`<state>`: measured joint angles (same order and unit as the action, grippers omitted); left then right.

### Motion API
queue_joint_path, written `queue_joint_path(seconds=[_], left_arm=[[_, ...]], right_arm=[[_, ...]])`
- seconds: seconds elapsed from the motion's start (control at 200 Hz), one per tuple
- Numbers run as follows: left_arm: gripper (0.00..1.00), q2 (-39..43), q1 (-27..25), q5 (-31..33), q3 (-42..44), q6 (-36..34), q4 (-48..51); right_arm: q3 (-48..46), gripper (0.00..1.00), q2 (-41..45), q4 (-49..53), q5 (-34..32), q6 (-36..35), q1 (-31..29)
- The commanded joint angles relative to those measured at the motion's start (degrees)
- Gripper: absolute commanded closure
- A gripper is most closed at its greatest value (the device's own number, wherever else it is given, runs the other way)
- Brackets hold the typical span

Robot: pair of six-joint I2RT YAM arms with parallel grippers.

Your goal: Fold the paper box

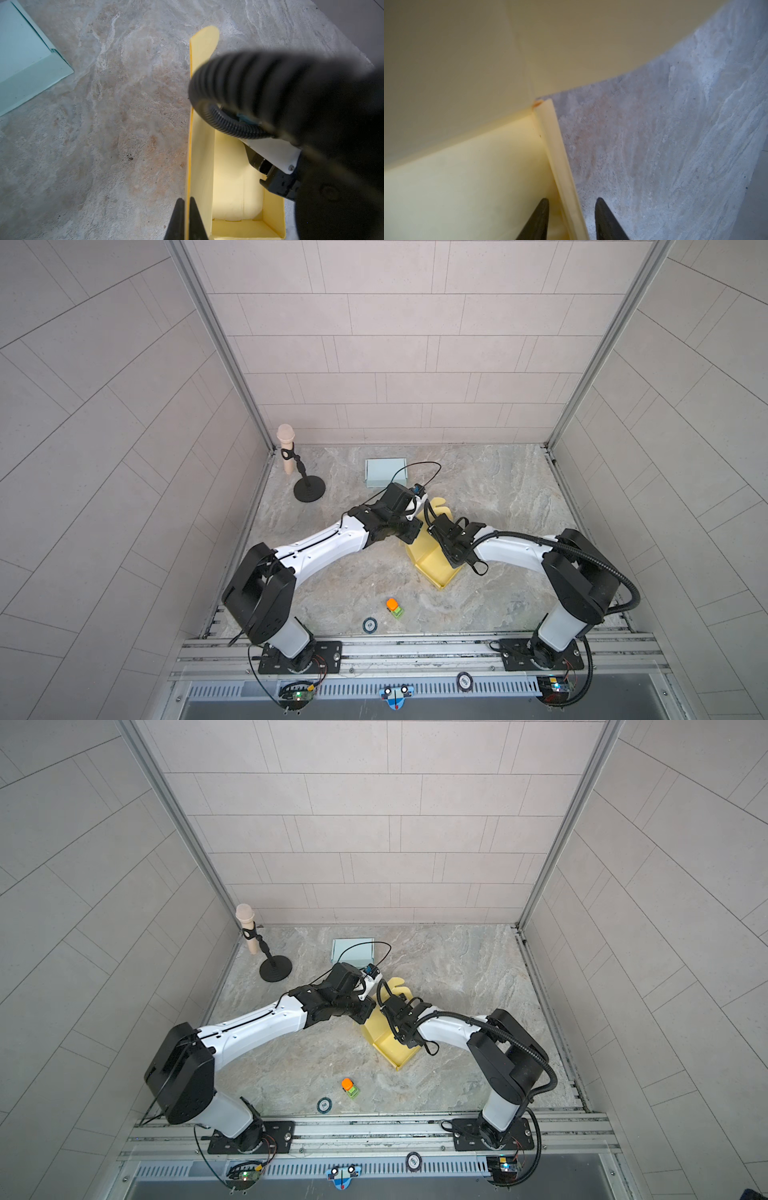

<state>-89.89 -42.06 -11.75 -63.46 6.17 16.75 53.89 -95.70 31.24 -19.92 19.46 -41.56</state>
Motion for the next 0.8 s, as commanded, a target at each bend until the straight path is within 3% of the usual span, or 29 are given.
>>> queue_joint_path(seconds=[0.0, 0.531, 0.791], left_arm=[[1.0, -0.79, -1.61, -1.36, 1.67, -1.08, -1.71], [1.0, 0.74, -3.9, 5.81, -2.07, -9.04, 4.74], [1.0, 1.08, -6.88, 7.3, -5.09, -14.55, 8.53]], right_arm=[[-0.11, 0.55, 3.09, -1.83, 3.17, 1.16, -1.06], [-9.76, 0.12, 19.3, -9.3, 9.53, 1.84, 5.24], [-13.79, 0.08, 29.03, -16.91, 11.87, -3.11, 7.14]])
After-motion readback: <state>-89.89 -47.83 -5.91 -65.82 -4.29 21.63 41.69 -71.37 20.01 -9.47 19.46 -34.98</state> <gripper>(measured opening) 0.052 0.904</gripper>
